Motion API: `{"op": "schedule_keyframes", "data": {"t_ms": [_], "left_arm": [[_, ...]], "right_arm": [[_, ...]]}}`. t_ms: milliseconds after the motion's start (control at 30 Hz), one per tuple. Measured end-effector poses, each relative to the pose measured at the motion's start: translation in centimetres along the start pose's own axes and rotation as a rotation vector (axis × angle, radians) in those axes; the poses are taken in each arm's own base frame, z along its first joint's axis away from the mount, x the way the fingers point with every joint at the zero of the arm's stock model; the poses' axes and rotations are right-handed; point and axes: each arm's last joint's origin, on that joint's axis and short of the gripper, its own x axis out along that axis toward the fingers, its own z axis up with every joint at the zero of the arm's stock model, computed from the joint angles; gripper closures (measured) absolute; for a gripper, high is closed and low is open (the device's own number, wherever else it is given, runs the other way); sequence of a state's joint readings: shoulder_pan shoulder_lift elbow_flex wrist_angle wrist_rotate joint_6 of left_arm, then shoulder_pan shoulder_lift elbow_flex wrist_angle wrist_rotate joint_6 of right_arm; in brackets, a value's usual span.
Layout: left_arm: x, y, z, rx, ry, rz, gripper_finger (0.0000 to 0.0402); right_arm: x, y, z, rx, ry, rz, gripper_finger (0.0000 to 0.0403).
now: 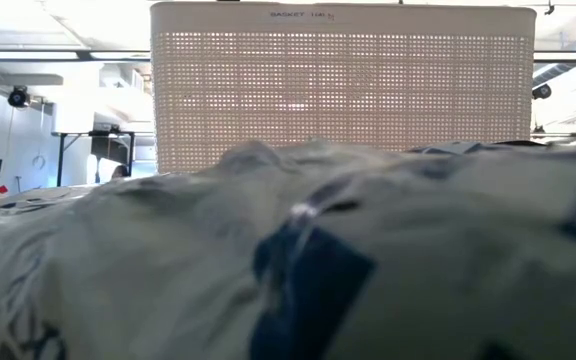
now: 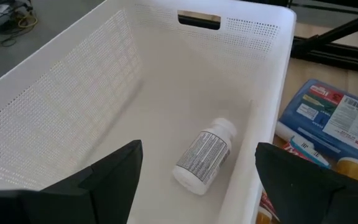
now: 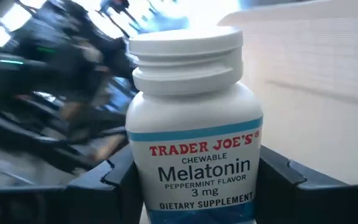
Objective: Pick & place medical supplies in basket/bin
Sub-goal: Put the white and blue medicine bottle into the white bin, then put the white bandage into the white bin
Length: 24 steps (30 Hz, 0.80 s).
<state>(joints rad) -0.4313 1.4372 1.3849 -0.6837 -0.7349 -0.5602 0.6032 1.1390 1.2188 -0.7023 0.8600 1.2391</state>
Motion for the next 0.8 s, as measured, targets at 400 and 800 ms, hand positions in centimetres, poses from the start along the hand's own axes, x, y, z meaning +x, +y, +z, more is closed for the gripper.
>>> {"op": "schedule_keyframes", "data": {"t_ms": [400, 800], "left_arm": [[-0.2, 0.3, 0.2, -0.227, -0.030, 0.042, 0.0109], [-2.7, 2.6, 0.9, -0.338, -0.042, 0.055, 0.0109]], "right_arm": [[10.8, -4.4, 2.7, -0.155, 0.311, -0.269, 0.0160], [12.1, -3.5, 3.1, -0.560, 0.480, -0.590, 0.0095]]}}
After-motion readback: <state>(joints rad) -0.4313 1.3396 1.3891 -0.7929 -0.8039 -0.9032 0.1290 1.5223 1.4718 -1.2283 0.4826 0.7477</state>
